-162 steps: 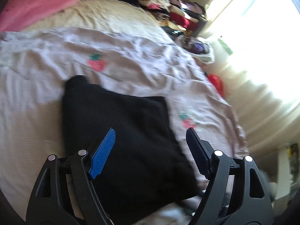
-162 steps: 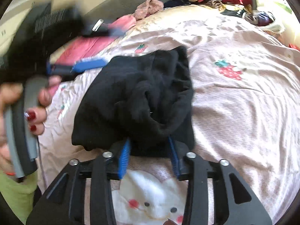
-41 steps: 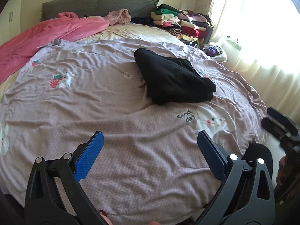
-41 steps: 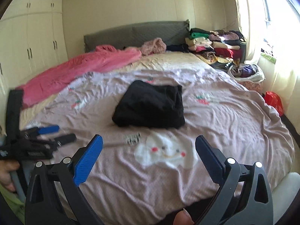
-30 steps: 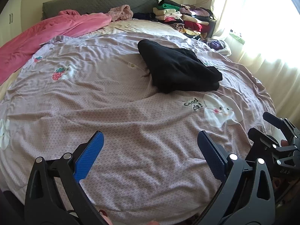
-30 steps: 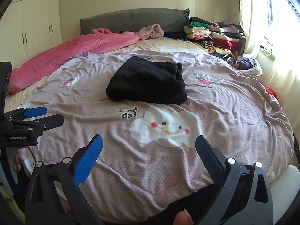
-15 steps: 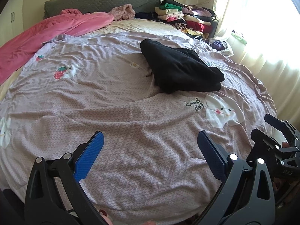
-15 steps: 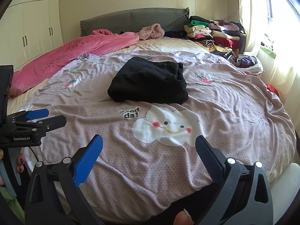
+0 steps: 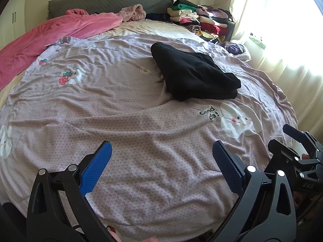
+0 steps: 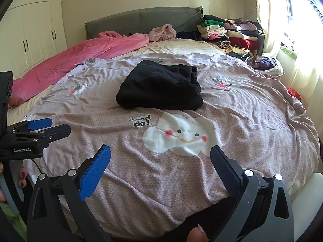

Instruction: Fold small clothes

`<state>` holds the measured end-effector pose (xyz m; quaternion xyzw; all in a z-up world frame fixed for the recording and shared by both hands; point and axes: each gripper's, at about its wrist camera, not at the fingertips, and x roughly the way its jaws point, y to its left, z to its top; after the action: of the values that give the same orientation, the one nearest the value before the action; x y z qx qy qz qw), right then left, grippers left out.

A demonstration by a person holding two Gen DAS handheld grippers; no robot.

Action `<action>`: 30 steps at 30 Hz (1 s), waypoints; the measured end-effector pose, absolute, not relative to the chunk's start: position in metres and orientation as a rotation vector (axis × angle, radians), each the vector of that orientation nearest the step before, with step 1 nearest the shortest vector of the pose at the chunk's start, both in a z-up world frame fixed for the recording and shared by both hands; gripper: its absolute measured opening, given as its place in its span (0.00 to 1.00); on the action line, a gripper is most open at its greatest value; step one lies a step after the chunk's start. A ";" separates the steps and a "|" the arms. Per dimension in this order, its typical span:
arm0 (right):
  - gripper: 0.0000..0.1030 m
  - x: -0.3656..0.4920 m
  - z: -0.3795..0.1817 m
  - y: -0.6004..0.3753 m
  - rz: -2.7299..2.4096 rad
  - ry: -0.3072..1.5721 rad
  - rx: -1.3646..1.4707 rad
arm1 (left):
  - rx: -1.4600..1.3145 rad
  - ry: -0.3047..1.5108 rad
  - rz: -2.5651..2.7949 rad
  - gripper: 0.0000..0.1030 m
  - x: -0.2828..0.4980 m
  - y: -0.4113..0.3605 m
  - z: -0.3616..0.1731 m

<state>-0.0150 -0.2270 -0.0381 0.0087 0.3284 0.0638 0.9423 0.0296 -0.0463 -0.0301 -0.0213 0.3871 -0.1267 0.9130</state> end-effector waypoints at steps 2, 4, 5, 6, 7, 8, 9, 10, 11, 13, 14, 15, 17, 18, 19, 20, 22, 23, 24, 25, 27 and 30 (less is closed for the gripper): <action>0.96 -0.015 -0.038 -0.226 0.131 0.673 0.020 | -0.046 0.796 -0.262 0.91 0.029 -0.046 -0.030; 0.96 -0.015 -0.039 -0.224 0.131 0.676 0.021 | -0.045 0.797 -0.262 0.91 0.030 -0.046 -0.030; 0.96 -0.015 -0.039 -0.225 0.132 0.676 0.021 | -0.044 0.797 -0.262 0.91 0.030 -0.046 -0.030; 0.96 -0.015 -0.039 -0.225 0.132 0.676 0.021 | -0.043 0.798 -0.261 0.91 0.030 -0.046 -0.030; 0.96 -0.015 -0.039 -0.224 0.132 0.676 0.020 | -0.043 0.798 -0.260 0.91 0.030 -0.045 -0.030; 0.96 -0.015 -0.039 -0.223 0.131 0.674 0.019 | -0.043 0.797 -0.262 0.91 0.030 -0.045 -0.030; 0.96 -0.015 -0.039 -0.224 0.132 0.675 0.021 | -0.044 0.797 -0.262 0.91 0.030 -0.045 -0.030; 0.96 -0.015 -0.040 -0.223 0.132 0.675 0.021 | -0.044 0.798 -0.262 0.91 0.030 -0.045 -0.030; 0.96 -0.015 -0.040 -0.223 0.130 0.675 0.022 | -0.044 0.797 -0.262 0.91 0.030 -0.045 -0.030; 0.96 -0.015 -0.040 -0.223 0.130 0.674 0.022 | -0.041 0.798 -0.258 0.91 0.029 -0.045 -0.030; 0.96 -0.015 -0.040 -0.223 0.129 0.675 0.022 | -0.041 0.799 -0.258 0.91 0.030 -0.045 -0.030; 0.96 -0.015 -0.040 -0.224 0.128 0.674 0.023 | -0.041 0.797 -0.260 0.91 0.030 -0.045 -0.029; 0.96 -0.016 -0.040 -0.224 0.126 0.676 0.026 | -0.046 0.799 -0.261 0.91 0.030 -0.044 -0.029; 0.96 -0.016 -0.040 -0.224 0.124 0.676 0.027 | -0.043 0.797 -0.261 0.91 0.030 -0.045 -0.030; 0.96 -0.016 -0.040 -0.225 0.122 0.675 0.028 | -0.041 0.798 -0.257 0.91 0.030 -0.045 -0.030; 0.96 -0.016 -0.040 -0.224 0.120 0.676 0.029 | -0.044 0.798 -0.257 0.91 0.030 -0.043 -0.029; 0.96 -0.017 -0.039 -0.225 0.122 0.675 0.029 | -0.040 0.798 -0.257 0.91 0.031 -0.043 -0.028; 0.96 -0.016 -0.039 -0.225 0.121 0.674 0.027 | -0.042 0.799 -0.257 0.91 0.031 -0.043 -0.029; 0.96 -0.016 -0.039 -0.225 0.120 0.676 0.027 | -0.043 0.800 -0.259 0.91 0.031 -0.043 -0.029; 0.96 -0.017 -0.040 -0.225 0.119 0.677 0.028 | -0.044 0.799 -0.259 0.91 0.031 -0.042 -0.028; 0.96 -0.017 -0.040 -0.225 0.117 0.678 0.029 | -0.043 0.797 -0.259 0.91 0.030 -0.043 -0.029; 0.96 -0.017 -0.039 -0.226 0.115 0.679 0.029 | -0.042 0.799 -0.256 0.91 0.030 -0.043 -0.029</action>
<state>-0.0165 -0.2257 -0.0393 0.0141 0.3327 0.0566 0.9412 0.0303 -0.0431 -0.0291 -0.0205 0.3879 -0.1245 0.9130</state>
